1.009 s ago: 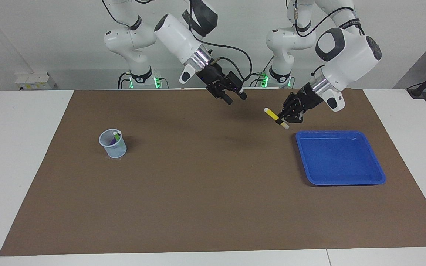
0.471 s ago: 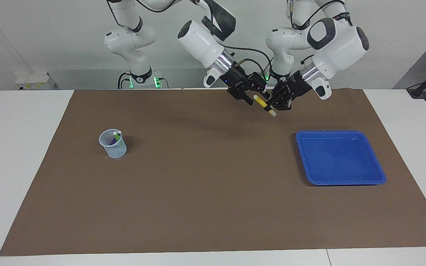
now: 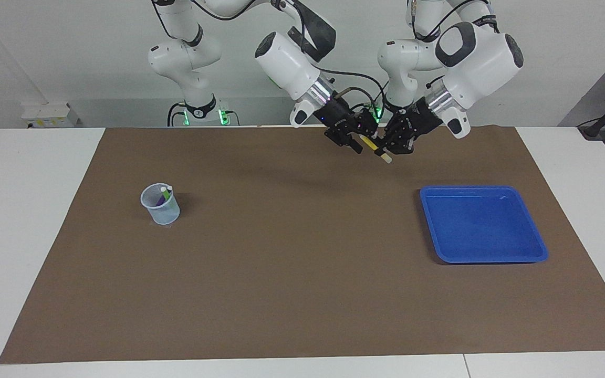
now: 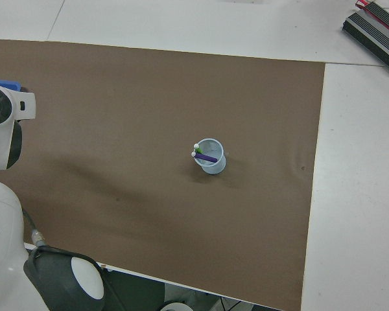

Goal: Transfer and insert pens with both arms
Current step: 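Close the right gripper on the yellow pen tip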

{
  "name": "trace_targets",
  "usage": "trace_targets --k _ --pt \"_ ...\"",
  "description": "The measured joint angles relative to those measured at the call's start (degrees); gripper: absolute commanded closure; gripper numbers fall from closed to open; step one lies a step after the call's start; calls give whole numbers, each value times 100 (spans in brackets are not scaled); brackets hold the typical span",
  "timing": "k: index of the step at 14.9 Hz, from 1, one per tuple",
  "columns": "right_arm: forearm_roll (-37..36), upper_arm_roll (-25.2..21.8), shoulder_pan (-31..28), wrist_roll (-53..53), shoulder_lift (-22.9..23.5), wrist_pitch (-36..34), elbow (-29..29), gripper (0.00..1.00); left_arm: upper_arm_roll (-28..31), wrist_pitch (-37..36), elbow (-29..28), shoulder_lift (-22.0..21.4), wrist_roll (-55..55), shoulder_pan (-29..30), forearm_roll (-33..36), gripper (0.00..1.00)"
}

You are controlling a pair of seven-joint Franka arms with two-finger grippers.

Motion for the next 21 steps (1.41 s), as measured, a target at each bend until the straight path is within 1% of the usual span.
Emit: trace_targets --k 5,9,10,14,15,21 --pt "0 0 26 0 13 -12 -2 47 0 0 -1 0 -1 -1 -1 100" --pt "0 0 26 0 21 -16 -5 56 0 0 -1 -12 -2 -9 -1 100" --pt "0 0 26 0 21 -24 -4 61 0 0 -1 -22 -2 -23 -1 100" --pt "-3 -1 26 0 16 -53 12 96 0 5 -35 -30 -2 -74 2 100" --pt "-6 -6 23 0 18 -64 5 100 7 5 -41 -37 -1 -75 6 100" --pt "-6 -6 23 0 17 -76 6 100 7 4 -47 -44 1 -75 8 100"
